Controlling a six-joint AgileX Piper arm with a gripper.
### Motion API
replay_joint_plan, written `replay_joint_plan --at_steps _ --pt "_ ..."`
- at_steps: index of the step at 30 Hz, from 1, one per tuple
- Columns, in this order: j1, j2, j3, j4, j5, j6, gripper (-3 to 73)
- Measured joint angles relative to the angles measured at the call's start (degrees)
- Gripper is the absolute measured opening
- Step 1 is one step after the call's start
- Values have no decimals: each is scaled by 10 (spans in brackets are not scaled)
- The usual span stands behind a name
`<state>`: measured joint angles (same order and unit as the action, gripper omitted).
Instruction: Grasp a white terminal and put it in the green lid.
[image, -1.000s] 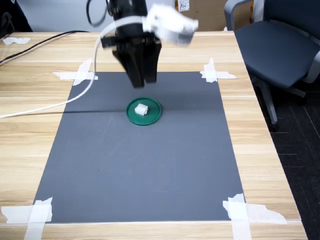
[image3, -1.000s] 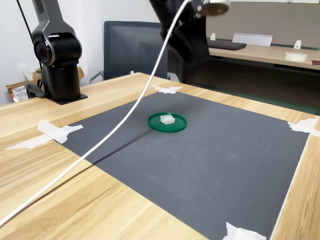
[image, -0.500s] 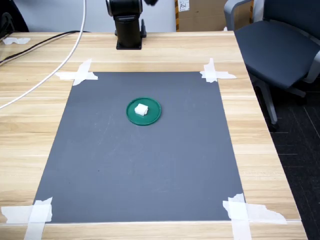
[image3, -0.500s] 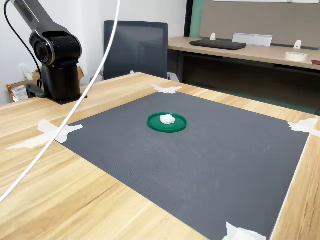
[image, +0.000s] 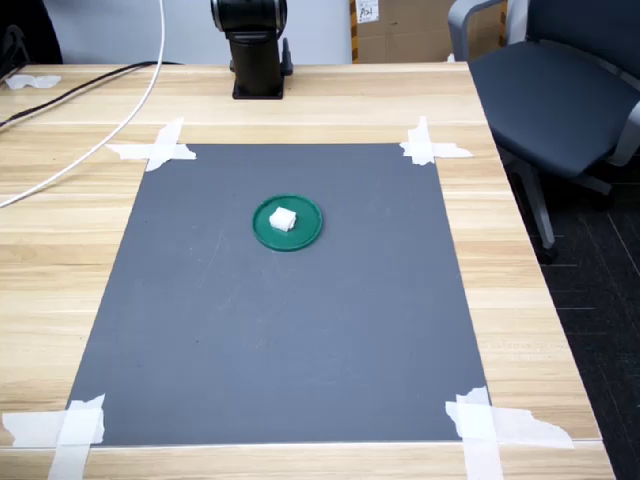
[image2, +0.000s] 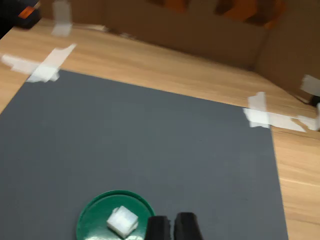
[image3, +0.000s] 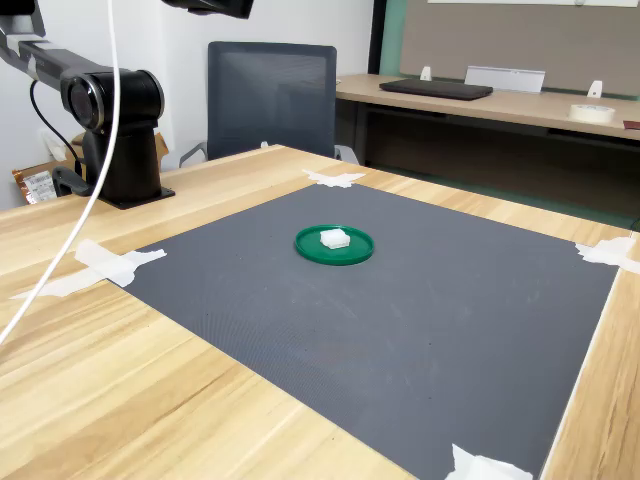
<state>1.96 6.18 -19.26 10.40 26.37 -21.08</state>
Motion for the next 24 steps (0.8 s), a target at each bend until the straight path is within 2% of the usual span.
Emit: replay_joint_plan --at_steps 9,24 --pt "-43 -66 102 2 5 4 -27" --pt "-51 -68 106 3 11 5 -27"
